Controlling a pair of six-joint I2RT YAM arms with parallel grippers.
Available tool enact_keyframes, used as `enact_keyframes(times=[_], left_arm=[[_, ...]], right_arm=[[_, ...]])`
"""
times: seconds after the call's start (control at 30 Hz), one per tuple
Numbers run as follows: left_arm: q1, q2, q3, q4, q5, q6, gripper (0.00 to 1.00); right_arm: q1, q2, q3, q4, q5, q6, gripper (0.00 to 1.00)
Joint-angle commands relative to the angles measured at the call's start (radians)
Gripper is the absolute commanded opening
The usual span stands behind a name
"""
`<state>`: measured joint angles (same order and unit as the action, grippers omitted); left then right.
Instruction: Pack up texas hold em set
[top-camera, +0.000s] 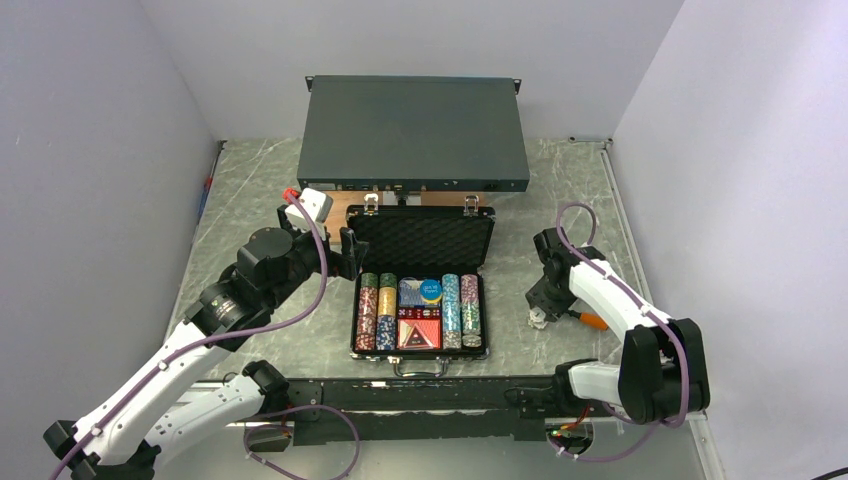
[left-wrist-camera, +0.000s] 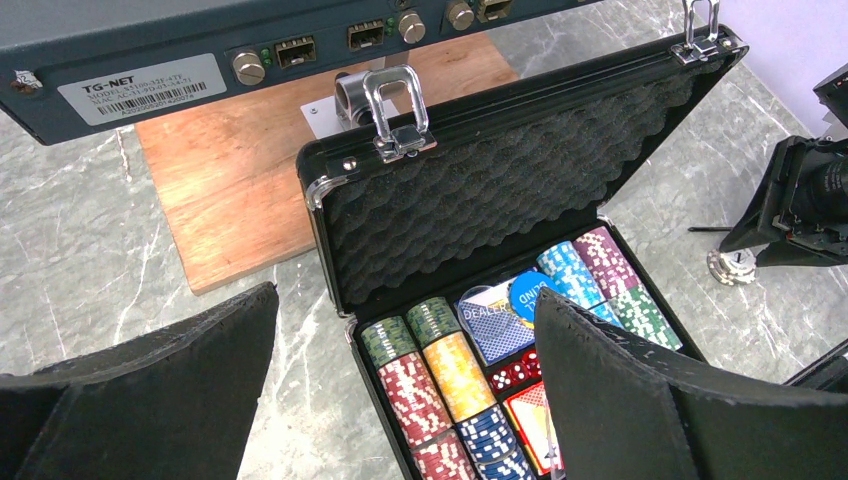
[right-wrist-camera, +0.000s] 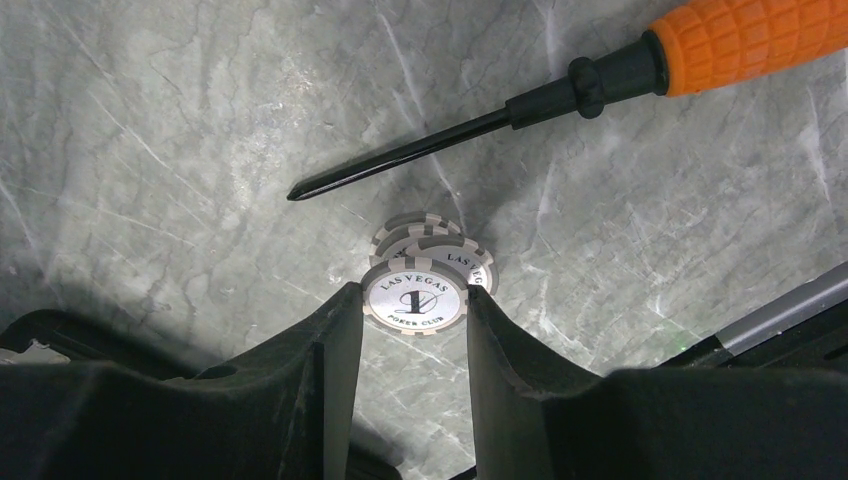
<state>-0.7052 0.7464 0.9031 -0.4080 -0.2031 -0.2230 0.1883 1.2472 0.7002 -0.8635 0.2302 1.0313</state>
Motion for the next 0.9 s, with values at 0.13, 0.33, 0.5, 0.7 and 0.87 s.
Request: enact_keyframes(times=[0.13,0.33,0.5,0.7,0.87], left_arm=[[0.003,0.003,0.011,0.031,0.015,0.001,0.99],[0.003,0.004,0.011,0.030,0.013,0.001,0.99],[0.003,-0.001,0.009,0.031,0.013,0.001,0.99],[0.003,0.003,0.010,0.031,0.014,0.000,0.99],[0.003,-0.002,0.009,0.032,0.007,0.003,0.99]], right_arm=[[-0.007,0.010,-0.012,0.011,0.001,-0.013,0.30],[-0.007,-0.001,-0.005,-0.001,-0.006,-0.018,0.40],[-0.008,-0.019,0.013,0.009,-0.002,-0.057,0.50],[0.023,0.024,0.067,0.203,-0.128,-0.218,0.66],[0.064,0.102,0.113,0.330,-0.146,-0.276,0.83]])
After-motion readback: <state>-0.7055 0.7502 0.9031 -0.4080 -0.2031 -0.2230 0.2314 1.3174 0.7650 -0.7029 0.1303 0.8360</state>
